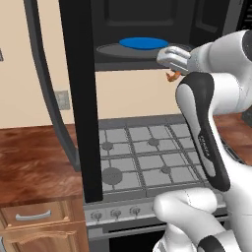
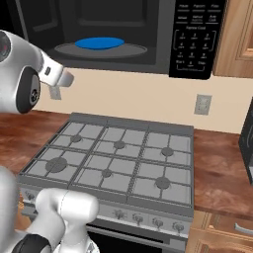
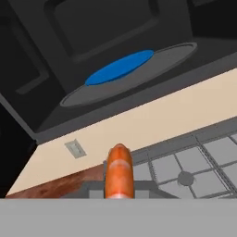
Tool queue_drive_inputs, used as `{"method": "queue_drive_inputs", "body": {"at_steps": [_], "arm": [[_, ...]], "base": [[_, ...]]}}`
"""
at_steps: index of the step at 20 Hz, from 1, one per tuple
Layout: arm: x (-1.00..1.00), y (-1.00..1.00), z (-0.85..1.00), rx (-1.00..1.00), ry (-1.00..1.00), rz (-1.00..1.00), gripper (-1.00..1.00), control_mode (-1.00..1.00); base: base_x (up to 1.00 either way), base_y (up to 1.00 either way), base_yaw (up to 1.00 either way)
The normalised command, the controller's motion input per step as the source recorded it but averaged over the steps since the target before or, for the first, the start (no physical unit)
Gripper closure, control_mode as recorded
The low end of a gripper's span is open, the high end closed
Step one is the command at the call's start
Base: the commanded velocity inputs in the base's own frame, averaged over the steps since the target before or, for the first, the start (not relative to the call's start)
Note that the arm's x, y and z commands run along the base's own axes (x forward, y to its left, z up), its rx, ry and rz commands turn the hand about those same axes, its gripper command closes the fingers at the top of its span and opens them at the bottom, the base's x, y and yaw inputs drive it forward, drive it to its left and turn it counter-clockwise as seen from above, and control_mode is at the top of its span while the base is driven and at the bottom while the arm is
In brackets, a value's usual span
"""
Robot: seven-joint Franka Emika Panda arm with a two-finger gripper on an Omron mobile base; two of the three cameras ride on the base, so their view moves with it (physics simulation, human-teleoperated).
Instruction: Transport the shrimp from the fridge to the microwave and turn on the microwave.
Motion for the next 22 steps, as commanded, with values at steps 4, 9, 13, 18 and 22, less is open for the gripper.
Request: {"method": "queue_drive_inputs", "body": {"at_steps": [4, 9, 13, 18, 22], "arm": [[0.29, 0.00, 0.26, 0.00, 0.08, 0.03, 1.00, -1.00], [0.29, -0.03, 0.04, 0.00, 0.01, 0.07, 1.00, -1.00], [0.35, -0.01, -0.02, 0.00, 0.00, 0.06, 1.00, -1.00], [0.41, 0.00, 0.03, 0.00, -0.01, 0.04, 1.00, -1.00], [0.41, 0.00, 0.11, 0.00, 0.00, 0.00, 1.00, -1.00]], "base": [[0.00, 0.00, 0.00], [0.00, 0.00, 0.00], [0.00, 0.00, 0.00], [0.00, 0.00, 0.00], [0.00, 0.00, 0.00]]}}
